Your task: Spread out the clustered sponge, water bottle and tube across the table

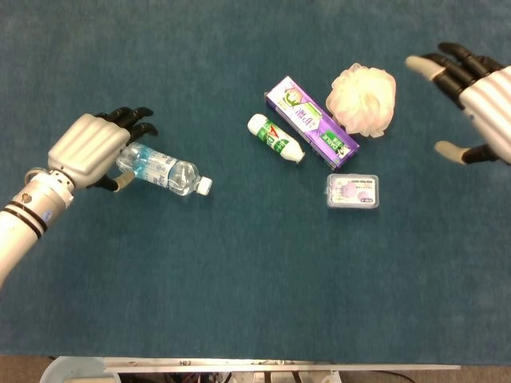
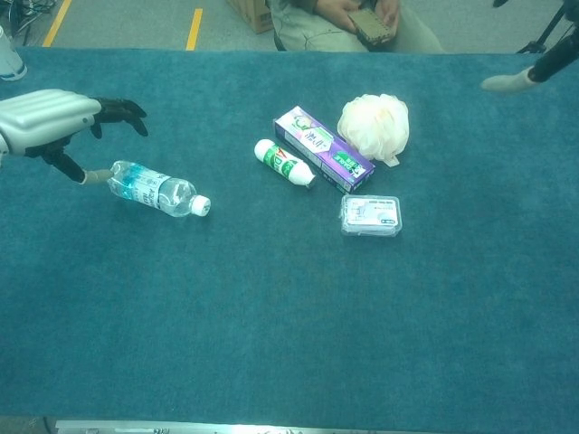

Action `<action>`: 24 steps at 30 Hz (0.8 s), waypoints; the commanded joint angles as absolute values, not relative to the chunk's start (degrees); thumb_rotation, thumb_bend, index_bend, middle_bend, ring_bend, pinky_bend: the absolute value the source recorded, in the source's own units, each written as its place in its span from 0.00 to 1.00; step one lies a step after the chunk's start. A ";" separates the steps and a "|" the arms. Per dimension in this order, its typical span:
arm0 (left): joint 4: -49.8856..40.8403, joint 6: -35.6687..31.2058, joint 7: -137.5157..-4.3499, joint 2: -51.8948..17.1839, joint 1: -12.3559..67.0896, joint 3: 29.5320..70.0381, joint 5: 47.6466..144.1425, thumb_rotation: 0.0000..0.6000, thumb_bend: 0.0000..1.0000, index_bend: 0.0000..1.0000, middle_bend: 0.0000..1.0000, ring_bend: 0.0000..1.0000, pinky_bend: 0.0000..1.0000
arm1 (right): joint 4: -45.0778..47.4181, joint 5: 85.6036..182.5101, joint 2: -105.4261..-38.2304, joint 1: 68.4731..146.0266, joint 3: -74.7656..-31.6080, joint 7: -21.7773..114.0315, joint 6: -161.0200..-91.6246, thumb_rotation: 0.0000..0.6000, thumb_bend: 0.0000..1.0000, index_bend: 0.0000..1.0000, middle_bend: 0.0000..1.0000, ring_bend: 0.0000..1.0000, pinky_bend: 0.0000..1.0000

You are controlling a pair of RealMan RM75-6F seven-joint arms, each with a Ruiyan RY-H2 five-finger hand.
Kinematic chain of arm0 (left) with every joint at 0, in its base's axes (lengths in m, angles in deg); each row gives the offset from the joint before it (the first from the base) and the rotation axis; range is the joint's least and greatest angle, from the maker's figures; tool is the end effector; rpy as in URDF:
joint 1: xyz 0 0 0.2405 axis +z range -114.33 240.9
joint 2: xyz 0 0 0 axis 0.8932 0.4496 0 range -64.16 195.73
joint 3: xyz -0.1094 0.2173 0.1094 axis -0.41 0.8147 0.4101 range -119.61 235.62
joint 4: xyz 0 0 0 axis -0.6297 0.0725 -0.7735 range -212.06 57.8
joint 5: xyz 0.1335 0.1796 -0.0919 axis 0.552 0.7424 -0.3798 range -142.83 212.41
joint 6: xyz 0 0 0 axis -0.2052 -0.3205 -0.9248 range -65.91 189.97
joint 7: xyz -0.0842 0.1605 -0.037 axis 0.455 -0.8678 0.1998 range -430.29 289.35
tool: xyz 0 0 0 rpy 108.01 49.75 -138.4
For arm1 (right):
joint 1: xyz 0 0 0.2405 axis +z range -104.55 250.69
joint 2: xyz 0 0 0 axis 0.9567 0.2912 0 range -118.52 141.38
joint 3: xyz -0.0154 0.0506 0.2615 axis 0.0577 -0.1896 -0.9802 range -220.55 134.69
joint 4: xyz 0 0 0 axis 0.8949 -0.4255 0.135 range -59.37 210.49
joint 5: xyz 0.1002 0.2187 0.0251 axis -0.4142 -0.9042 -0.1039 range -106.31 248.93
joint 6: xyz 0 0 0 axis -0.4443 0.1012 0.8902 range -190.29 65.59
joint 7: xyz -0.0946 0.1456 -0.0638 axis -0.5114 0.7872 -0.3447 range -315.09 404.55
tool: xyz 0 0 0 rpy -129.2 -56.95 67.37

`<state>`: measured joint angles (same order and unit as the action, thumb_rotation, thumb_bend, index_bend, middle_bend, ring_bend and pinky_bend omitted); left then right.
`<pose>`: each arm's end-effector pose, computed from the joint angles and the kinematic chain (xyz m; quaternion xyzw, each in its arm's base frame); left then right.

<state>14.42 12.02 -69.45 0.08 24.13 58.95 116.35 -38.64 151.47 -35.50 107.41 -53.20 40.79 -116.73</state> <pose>-0.2276 0.3583 0.0235 -0.8014 -0.3715 -0.2916 0.3670 -0.1411 -0.3441 0.1233 0.7683 -0.3274 0.3810 0.3967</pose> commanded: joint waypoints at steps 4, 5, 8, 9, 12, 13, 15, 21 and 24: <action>17.83 12.13 -69.70 1.51 23.70 58.85 118.89 1.00 0.32 0.21 0.12 0.13 0.33 | -38.90 151.23 -36.29 107.84 -53.59 39.98 -117.28 1.00 0.17 0.02 0.19 0.08 0.25; 18.21 12.45 -69.58 1.52 23.43 58.78 119.10 1.00 0.32 0.21 0.11 0.13 0.32 | -38.91 150.92 -36.32 107.95 -53.59 39.86 -117.07 1.00 0.17 0.02 0.19 0.08 0.25; 19.44 13.91 -69.12 1.42 22.33 58.56 119.74 1.00 0.32 0.19 0.11 0.13 0.29 | -39.10 150.65 -36.20 108.09 -53.67 39.93 -116.96 1.00 0.17 0.02 0.19 0.08 0.26; 19.83 14.77 -69.30 1.39 21.76 58.45 119.76 1.00 0.32 0.18 0.10 0.13 0.27 | -39.10 150.67 -36.20 108.00 -53.72 39.85 -117.29 1.00 0.17 0.02 0.19 0.08 0.26; 20.39 16.24 -70.51 1.03 20.74 57.91 118.88 1.00 0.32 0.16 0.09 0.11 0.26 | -38.89 149.98 -36.36 108.30 -53.77 39.86 -116.80 1.00 0.17 0.02 0.19 0.08 0.25; 20.50 16.50 -70.88 1.02 20.64 57.81 118.40 1.00 0.32 0.15 0.09 0.11 0.26 | -38.75 149.62 -36.47 108.64 -53.80 39.88 -116.21 1.00 0.17 0.02 0.19 0.08 0.25; 20.74 16.53 -71.86 1.23 20.78 57.65 117.24 1.00 0.32 0.15 0.08 0.10 0.26 | -38.43 149.05 -36.85 109.66 -54.03 39.78 -114.79 1.00 0.17 0.02 0.19 0.08 0.25; 22.51 11.15 -76.24 3.43 24.60 57.52 112.79 1.00 0.32 0.14 0.07 0.10 0.25 | -37.89 148.29 -39.21 114.28 -54.82 37.67 -109.58 1.00 0.17 0.02 0.19 0.08 0.25; 23.48 8.09 -77.08 4.79 26.83 57.62 111.41 1.00 0.32 0.14 0.07 0.10 0.25 | -37.54 147.37 -40.66 116.42 -54.90 36.10 -107.18 1.00 0.17 0.02 0.19 0.08 0.26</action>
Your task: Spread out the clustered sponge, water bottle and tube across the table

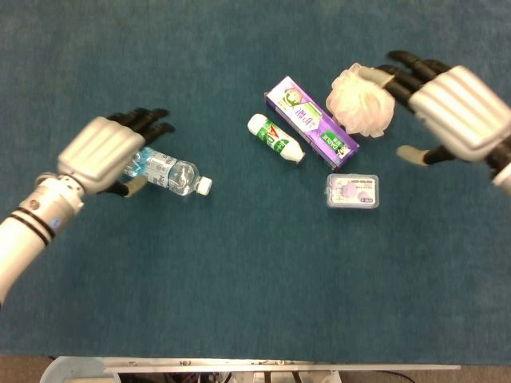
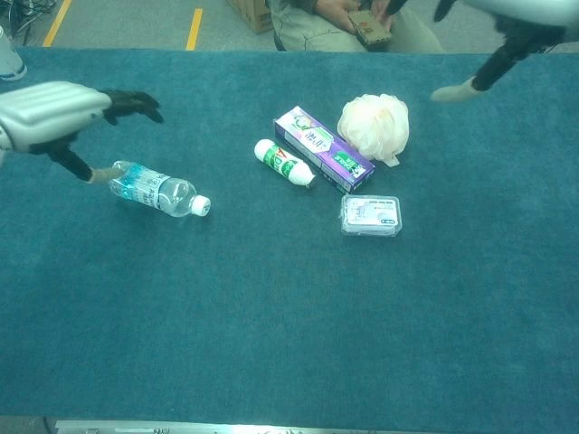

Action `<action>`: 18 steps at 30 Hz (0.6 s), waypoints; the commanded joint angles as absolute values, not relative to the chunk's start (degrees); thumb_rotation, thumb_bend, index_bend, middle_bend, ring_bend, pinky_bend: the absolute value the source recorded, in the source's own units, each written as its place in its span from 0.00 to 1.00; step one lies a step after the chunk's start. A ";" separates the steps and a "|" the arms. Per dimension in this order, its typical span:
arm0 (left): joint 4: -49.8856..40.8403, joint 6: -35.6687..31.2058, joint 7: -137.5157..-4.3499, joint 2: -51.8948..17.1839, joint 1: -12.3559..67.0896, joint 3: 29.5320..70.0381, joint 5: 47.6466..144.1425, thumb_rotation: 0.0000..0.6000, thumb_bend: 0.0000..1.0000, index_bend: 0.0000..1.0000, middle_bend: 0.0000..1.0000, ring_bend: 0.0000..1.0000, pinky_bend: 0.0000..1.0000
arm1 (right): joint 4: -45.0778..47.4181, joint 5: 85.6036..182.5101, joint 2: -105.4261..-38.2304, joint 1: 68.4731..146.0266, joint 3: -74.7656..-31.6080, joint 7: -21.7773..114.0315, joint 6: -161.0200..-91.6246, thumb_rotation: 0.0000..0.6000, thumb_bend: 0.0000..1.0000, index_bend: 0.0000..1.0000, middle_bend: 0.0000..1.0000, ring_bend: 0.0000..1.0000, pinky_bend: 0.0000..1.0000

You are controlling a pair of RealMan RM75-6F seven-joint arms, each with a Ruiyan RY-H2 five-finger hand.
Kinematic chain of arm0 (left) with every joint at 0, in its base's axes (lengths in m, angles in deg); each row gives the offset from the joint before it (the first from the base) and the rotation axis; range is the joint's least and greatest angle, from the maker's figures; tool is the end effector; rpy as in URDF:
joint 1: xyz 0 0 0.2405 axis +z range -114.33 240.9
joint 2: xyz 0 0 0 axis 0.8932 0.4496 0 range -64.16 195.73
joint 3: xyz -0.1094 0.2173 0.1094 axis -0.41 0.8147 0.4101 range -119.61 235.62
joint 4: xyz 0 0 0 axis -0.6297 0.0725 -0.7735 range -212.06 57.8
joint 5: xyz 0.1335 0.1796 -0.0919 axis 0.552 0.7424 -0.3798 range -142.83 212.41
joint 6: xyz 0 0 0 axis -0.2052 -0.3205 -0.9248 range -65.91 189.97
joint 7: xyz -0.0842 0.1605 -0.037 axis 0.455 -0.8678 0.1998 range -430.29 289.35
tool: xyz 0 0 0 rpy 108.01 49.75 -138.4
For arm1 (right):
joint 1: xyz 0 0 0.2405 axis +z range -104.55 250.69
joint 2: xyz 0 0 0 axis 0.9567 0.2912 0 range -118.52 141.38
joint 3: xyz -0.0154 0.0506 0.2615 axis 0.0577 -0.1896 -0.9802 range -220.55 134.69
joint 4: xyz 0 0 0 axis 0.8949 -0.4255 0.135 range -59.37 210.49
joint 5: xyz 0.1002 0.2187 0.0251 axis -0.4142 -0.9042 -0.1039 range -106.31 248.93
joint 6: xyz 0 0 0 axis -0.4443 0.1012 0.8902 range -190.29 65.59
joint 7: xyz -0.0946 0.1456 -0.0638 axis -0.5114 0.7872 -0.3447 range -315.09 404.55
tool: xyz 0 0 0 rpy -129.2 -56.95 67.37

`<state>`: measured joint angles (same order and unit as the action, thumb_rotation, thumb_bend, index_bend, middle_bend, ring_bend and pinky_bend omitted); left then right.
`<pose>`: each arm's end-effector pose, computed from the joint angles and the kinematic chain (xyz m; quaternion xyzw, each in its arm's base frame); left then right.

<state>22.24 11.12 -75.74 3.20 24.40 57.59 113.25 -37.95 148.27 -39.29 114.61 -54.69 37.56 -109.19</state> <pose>-0.2018 0.3467 0.0322 -0.8012 -0.3624 -0.3012 0.3688 -0.1026 -0.3582 0.0896 0.8063 -0.3081 0.3647 0.3492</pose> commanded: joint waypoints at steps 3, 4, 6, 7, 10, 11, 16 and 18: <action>24.64 4.76 -77.30 6.50 29.29 57.71 110.44 1.00 0.32 0.14 0.07 0.10 0.25 | -36.78 145.52 -42.51 119.03 -55.07 33.96 -104.56 1.00 0.17 0.02 0.20 0.08 0.25; 25.00 3.37 -77.16 7.07 30.27 57.69 110.29 1.00 0.32 0.14 0.07 0.10 0.25 | -36.45 144.41 -43.40 120.14 -55.11 33.00 -103.50 1.00 0.17 0.02 0.20 0.08 0.26; 25.56 1.25 -76.84 8.09 31.85 57.84 110.49 1.00 0.32 0.14 0.07 0.10 0.25 | -35.71 141.98 -45.09 122.28 -55.06 30.92 -101.63 1.00 0.17 0.02 0.20 0.08 0.26; 25.74 0.33 -76.86 8.50 32.50 57.96 110.84 1.00 0.32 0.14 0.07 0.10 0.25 | -35.33 140.67 -45.89 123.21 -55.00 29.99 -100.91 1.00 0.17 0.02 0.20 0.08 0.26; 26.64 -2.07 -76.85 9.80 34.41 58.60 112.40 1.00 0.32 0.14 0.07 0.10 0.25 | -33.74 135.73 -48.92 126.59 -54.49 26.53 -98.85 1.00 0.17 0.02 0.20 0.08 0.25; 26.89 -2.62 -76.94 10.19 34.89 58.80 112.85 1.00 0.32 0.14 0.07 0.10 0.25 | -33.11 134.14 -49.97 127.75 -54.24 25.35 -98.31 1.00 0.17 0.02 0.20 0.08 0.25; 28.47 -4.63 -75.85 12.30 37.12 59.46 114.51 1.00 0.32 0.14 0.07 0.10 0.24 | -28.35 124.95 -56.72 134.69 -51.75 18.56 -96.52 1.00 0.17 0.02 0.20 0.08 0.25; 28.77 -5.19 -75.39 12.99 37.90 59.70 115.10 1.00 0.32 0.14 0.07 0.10 0.24 | -26.11 120.80 -59.66 137.38 -50.62 16.49 -96.49 1.00 0.17 0.02 0.20 0.08 0.25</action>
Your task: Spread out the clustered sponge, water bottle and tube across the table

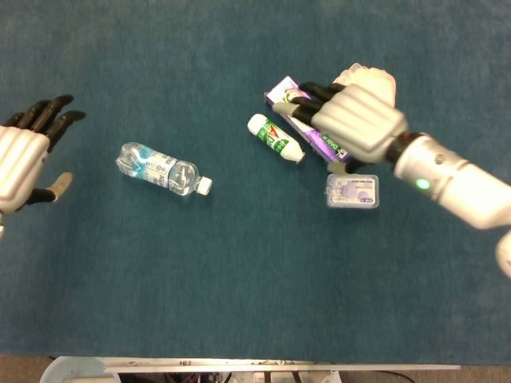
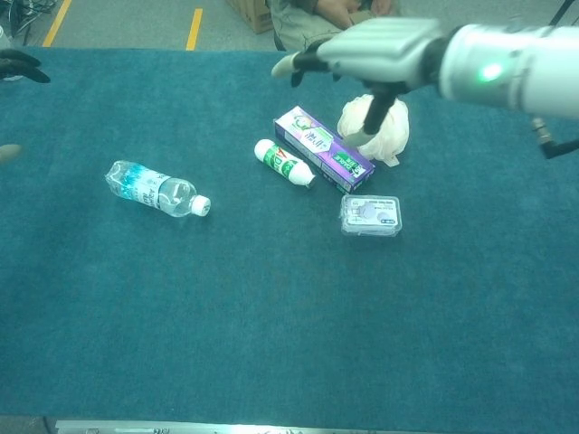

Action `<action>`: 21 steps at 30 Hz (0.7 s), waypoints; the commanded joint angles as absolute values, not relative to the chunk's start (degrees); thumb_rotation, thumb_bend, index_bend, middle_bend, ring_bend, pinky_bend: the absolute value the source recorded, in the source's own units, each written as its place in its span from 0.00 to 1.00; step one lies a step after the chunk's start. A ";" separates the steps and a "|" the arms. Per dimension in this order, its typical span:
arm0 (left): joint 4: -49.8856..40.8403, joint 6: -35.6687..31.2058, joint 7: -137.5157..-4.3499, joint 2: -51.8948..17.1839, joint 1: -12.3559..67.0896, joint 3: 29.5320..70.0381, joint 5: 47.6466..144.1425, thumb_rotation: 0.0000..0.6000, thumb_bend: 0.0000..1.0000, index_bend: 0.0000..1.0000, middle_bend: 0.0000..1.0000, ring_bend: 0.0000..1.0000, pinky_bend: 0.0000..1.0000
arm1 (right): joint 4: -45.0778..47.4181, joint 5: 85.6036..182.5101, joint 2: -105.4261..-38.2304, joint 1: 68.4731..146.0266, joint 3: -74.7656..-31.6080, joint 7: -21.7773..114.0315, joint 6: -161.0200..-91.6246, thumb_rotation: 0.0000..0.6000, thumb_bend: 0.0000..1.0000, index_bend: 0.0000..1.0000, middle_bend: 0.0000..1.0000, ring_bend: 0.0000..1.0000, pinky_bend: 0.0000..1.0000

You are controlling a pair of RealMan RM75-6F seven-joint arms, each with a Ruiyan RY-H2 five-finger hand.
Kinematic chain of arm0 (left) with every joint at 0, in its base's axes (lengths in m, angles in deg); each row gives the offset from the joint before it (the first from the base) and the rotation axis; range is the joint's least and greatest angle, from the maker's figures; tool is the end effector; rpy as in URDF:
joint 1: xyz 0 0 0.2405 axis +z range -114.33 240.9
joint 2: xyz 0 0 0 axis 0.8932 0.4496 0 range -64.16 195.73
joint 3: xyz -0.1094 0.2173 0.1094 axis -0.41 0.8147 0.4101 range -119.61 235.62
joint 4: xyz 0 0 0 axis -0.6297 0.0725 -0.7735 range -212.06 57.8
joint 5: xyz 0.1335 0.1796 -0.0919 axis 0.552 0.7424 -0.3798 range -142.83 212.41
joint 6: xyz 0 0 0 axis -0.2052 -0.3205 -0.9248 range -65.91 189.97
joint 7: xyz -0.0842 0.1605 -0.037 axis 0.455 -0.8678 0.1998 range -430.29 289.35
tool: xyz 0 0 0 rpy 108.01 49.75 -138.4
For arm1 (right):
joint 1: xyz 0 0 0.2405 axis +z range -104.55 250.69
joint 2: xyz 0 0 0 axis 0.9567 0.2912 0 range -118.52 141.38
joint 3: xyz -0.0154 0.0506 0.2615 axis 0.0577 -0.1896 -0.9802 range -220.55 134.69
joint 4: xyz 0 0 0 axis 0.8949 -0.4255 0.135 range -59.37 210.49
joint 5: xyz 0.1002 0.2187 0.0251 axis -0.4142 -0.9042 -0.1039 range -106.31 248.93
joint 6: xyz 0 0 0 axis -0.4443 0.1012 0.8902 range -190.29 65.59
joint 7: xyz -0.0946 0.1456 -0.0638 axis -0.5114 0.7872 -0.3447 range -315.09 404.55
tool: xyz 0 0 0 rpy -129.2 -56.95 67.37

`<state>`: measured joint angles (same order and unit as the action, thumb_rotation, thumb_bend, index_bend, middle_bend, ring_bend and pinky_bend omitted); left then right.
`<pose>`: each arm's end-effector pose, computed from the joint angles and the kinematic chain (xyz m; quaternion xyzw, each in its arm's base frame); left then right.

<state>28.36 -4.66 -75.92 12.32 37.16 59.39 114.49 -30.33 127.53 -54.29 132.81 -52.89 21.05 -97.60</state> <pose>-0.2514 0.3009 0.1130 -0.7218 -0.3780 -0.3302 0.4765 -0.0423 -0.3811 -0.0105 0.8694 -0.2843 0.2876 0.2839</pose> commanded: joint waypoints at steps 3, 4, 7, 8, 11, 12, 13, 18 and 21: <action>29.10 -5.67 -74.96 13.84 38.80 59.99 115.60 1.00 0.32 0.14 0.07 0.10 0.24 | -23.16 115.99 -63.30 140.43 -49.34 14.55 -96.94 1.00 0.15 0.02 0.20 0.08 0.25; 29.22 -5.90 -74.77 14.15 39.20 60.09 115.81 1.00 0.32 0.14 0.07 0.10 0.24 | -22.05 114.14 -64.71 141.57 -48.77 13.81 -97.33 1.00 0.14 0.02 0.20 0.08 0.25; 29.32 -6.14 -74.50 14.74 40.03 60.38 116.20 1.00 0.32 0.14 0.07 0.10 0.24 | -19.72 110.47 -67.59 143.79 -47.47 12.15 -98.82 1.00 0.13 0.02 0.20 0.09 0.24; 29.30 -6.14 -74.45 14.86 40.23 60.44 116.30 1.00 0.32 0.14 0.07 0.10 0.24 | -19.13 109.44 -68.27 144.33 -47.09 11.73 -99.22 1.00 0.13 0.02 0.20 0.09 0.24; 29.23 -5.79 -74.33 15.07 40.68 60.63 116.51 1.00 0.32 0.14 0.07 0.10 0.23 | -17.04 105.91 -70.23 146.04 -45.91 10.64 -99.94 1.00 0.13 0.02 0.20 0.09 0.24; 29.23 -5.70 -74.21 15.11 40.82 60.61 116.59 1.00 0.32 0.14 0.07 0.09 0.23 | -16.11 104.58 -70.97 146.69 -45.49 10.28 -100.07 1.00 0.13 0.02 0.20 0.09 0.24; 29.22 -5.70 -74.08 15.12 40.92 60.57 116.68 1.00 0.32 0.14 0.07 0.09 0.23 | -15.42 103.67 -71.50 147.15 -45.23 10.07 -100.13 1.00 0.13 0.02 0.20 0.09 0.24; 28.94 -5.73 -73.12 15.28 41.59 60.34 116.89 1.00 0.32 0.14 0.07 0.09 0.23 | -12.80 100.39 -73.53 149.16 -43.68 8.33 -101.40 1.00 0.13 0.02 0.20 0.12 0.24; 28.68 -5.35 -72.37 15.41 41.80 60.23 116.91 1.00 0.32 0.14 0.07 0.09 0.23 | -12.00 98.16 -74.28 150.33 -42.85 7.51 -101.20 1.00 0.13 0.02 0.20 0.13 0.24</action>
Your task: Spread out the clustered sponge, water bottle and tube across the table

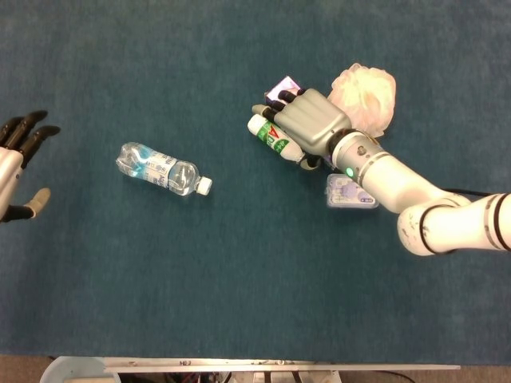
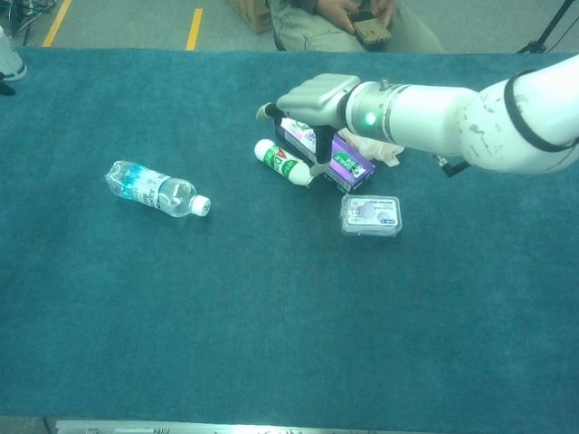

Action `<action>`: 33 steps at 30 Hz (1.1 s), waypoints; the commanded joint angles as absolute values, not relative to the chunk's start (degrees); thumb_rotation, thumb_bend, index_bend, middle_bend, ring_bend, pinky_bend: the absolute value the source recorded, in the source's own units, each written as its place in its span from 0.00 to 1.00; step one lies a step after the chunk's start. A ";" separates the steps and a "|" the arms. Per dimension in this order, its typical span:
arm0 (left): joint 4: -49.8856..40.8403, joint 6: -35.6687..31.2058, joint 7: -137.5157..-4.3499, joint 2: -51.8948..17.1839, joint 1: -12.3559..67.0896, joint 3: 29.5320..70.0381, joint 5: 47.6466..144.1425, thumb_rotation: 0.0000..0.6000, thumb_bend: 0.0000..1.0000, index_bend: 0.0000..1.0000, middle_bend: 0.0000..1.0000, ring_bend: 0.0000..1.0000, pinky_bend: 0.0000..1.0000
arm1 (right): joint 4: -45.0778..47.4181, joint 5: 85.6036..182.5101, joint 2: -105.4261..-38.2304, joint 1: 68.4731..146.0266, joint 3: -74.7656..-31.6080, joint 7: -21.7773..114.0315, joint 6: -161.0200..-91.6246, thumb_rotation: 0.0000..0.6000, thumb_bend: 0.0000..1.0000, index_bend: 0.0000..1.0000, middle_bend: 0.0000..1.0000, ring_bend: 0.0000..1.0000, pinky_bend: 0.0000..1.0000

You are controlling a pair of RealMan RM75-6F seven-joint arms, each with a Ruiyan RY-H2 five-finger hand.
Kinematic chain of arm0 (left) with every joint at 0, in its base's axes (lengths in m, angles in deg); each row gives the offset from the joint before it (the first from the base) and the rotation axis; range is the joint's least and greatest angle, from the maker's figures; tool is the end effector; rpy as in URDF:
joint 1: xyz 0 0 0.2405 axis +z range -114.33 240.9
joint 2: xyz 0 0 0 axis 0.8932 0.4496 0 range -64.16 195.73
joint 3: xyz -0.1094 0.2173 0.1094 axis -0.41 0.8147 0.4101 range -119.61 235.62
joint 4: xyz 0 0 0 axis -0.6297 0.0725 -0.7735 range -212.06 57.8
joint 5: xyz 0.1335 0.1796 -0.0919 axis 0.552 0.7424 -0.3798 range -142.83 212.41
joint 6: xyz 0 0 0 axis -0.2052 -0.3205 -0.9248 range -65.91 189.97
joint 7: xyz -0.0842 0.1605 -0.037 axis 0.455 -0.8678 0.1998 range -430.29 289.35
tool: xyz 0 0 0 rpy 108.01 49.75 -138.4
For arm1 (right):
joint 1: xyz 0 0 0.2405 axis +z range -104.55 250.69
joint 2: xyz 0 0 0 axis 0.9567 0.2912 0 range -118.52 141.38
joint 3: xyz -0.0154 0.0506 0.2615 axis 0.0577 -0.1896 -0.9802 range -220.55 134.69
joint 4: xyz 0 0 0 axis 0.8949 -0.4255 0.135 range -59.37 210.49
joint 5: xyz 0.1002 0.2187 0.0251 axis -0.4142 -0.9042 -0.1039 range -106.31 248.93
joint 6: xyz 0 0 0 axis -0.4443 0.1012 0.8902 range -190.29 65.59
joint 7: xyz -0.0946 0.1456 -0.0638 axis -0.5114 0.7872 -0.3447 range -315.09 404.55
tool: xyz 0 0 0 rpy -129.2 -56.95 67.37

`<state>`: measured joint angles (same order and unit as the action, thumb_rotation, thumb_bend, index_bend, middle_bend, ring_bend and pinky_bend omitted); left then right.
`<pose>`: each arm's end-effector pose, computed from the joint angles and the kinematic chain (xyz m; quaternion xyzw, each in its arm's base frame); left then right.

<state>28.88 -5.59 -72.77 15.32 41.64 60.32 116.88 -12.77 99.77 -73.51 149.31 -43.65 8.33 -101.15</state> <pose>-0.2733 0.2771 0.1283 -0.7088 -0.4012 -0.3174 0.4857 -0.0397 -0.4146 -0.1067 0.8733 -0.3002 0.1976 0.3289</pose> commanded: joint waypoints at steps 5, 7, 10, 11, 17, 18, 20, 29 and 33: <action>28.39 -5.16 -71.76 15.27 42.11 59.98 117.23 1.00 0.32 0.14 0.07 0.09 0.23 | -11.33 95.73 -75.56 152.12 -41.90 6.15 -101.44 1.00 0.13 0.00 0.28 0.14 0.24; 28.29 -5.04 -71.56 15.24 42.23 59.89 117.34 1.00 0.32 0.14 0.07 0.09 0.23 | -11.12 95.01 -76.03 152.83 -41.48 5.46 -101.80 1.00 0.13 0.00 0.33 0.14 0.23; 28.15 -4.90 -71.10 15.23 42.37 59.72 117.32 1.00 0.32 0.14 0.07 0.09 0.22 | -11.08 94.25 -76.39 153.59 -41.00 4.74 -102.14 1.00 0.13 0.00 0.38 0.15 0.21; 28.08 -4.86 -70.93 15.23 42.44 59.65 117.31 1.00 0.32 0.14 0.07 0.09 0.22 | -11.03 93.94 -76.49 153.94 -40.64 4.23 -102.40 1.00 0.13 0.00 0.38 0.15 0.21; 27.84 -4.70 -70.45 15.27 42.74 59.42 117.62 1.00 0.32 0.14 0.07 0.09 0.21 | -11.64 91.43 -76.48 155.96 -38.21 0.56 -103.98 1.00 0.13 0.00 0.38 0.15 0.18; 27.76 -4.73 -70.37 15.21 42.78 59.33 117.73 1.00 0.32 0.14 0.07 0.09 0.21 | -11.70 91.08 -76.54 156.29 -37.80 -0.07 -104.12 1.00 0.13 0.00 0.38 0.15 0.18; 27.68 -4.80 -70.18 15.12 42.86 59.23 117.92 1.00 0.32 0.14 0.07 0.09 0.21 | -11.59 90.75 -76.83 156.65 -37.43 -0.78 -104.54 1.00 0.13 0.00 0.38 0.15 0.18; 27.09 -4.97 -69.61 15.42 43.47 59.10 118.38 1.00 0.32 0.14 0.07 0.09 0.21 | -9.83 89.68 -79.11 157.62 -38.12 -1.65 -105.34 1.00 0.13 0.00 0.38 0.15 0.18; 27.07 -4.81 -68.82 15.73 43.76 59.13 118.42 1.00 0.32 0.14 0.07 0.09 0.21 | -9.29 89.06 -79.67 157.95 -37.82 -2.54 -105.64 1.00 0.13 0.00 0.38 0.15 0.18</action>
